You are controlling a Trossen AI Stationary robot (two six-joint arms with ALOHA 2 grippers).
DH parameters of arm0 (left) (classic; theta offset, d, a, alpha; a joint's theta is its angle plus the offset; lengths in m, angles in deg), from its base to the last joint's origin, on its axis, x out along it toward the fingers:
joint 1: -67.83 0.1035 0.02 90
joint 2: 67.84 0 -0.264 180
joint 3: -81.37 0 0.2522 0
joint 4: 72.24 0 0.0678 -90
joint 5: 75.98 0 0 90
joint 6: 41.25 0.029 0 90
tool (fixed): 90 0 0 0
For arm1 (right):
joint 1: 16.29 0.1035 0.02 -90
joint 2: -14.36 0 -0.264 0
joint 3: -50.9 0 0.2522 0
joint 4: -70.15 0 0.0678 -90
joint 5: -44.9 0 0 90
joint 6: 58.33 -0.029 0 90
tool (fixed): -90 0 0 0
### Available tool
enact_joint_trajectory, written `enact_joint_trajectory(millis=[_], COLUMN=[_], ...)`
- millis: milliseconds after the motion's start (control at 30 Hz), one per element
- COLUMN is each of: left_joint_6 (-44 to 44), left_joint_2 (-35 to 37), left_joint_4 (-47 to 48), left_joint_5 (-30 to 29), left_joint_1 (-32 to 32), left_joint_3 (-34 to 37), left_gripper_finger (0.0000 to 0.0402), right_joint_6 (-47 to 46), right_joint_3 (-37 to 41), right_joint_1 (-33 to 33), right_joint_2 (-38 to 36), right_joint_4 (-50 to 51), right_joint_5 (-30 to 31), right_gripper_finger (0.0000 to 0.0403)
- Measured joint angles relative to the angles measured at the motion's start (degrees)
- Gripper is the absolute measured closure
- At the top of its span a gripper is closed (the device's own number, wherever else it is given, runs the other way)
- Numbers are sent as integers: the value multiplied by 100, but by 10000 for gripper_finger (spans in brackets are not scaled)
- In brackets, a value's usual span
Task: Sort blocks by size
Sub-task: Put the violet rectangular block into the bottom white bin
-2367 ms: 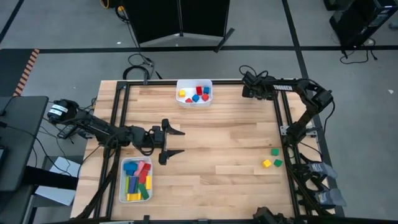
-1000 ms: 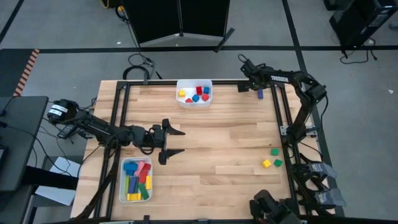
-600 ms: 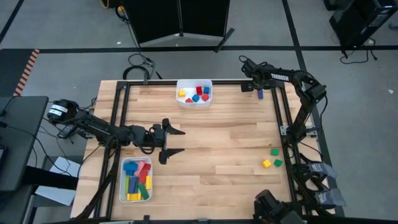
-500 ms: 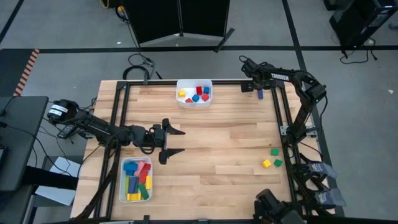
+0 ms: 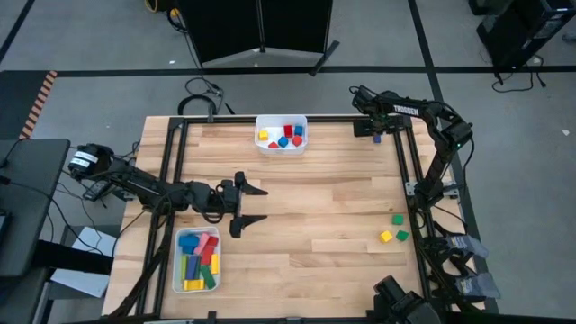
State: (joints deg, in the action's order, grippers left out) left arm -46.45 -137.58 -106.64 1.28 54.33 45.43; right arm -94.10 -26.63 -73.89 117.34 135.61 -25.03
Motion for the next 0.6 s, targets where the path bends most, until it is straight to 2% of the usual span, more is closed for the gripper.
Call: enact_joint_trajectory(millis=[400, 600], left_joint_6=[-151, -151], left_joint_2=[0, 0], left_joint_4=[0, -7], left_joint_5=[131, 132], left_joint_1=[-7, -7], left_joint_3=[0, 0], left_gripper_finger=[49, 49], right_joint_6=[-164, -240], right_joint_3=[213, 227], right_joint_1=[133, 144], right_joint_2=[2, 4], right_joint_4=[48, -15], right_joint_5=[-234, -345], right_gripper_finger=[83, 71])
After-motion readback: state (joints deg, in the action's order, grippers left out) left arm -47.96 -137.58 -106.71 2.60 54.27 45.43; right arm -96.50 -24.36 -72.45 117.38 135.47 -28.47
